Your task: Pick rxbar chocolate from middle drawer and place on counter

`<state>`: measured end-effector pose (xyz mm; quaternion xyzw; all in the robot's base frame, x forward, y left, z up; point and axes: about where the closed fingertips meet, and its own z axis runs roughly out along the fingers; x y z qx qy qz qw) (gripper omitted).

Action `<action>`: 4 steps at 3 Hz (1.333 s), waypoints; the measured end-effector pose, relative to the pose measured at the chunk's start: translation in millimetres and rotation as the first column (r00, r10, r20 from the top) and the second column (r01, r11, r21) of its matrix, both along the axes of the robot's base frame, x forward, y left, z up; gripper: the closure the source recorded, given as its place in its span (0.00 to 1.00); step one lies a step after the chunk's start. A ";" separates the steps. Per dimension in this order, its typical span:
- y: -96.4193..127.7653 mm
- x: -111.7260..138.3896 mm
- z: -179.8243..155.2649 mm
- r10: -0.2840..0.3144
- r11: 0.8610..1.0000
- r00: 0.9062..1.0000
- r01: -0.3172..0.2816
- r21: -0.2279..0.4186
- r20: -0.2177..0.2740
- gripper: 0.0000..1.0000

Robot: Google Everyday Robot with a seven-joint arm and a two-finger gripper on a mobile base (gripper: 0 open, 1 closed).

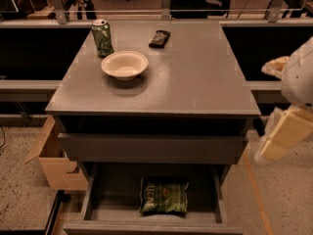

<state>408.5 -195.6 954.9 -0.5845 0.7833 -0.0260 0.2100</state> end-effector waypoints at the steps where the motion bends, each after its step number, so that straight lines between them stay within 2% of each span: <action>1: 0.9 -15.8 -65.1 -0.024 0.999 0.998 0.026 0.028 -0.064 0.00; 3: 18.0 -32.5 -190.5 -0.065 0.995 0.984 0.076 0.060 -0.163 0.00; 4: 18.1 -32.5 -190.5 -0.065 0.995 0.984 0.076 0.060 -0.163 0.00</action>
Offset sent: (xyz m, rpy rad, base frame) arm -0.0362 0.0107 -0.2009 0.0652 0.1875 -0.0754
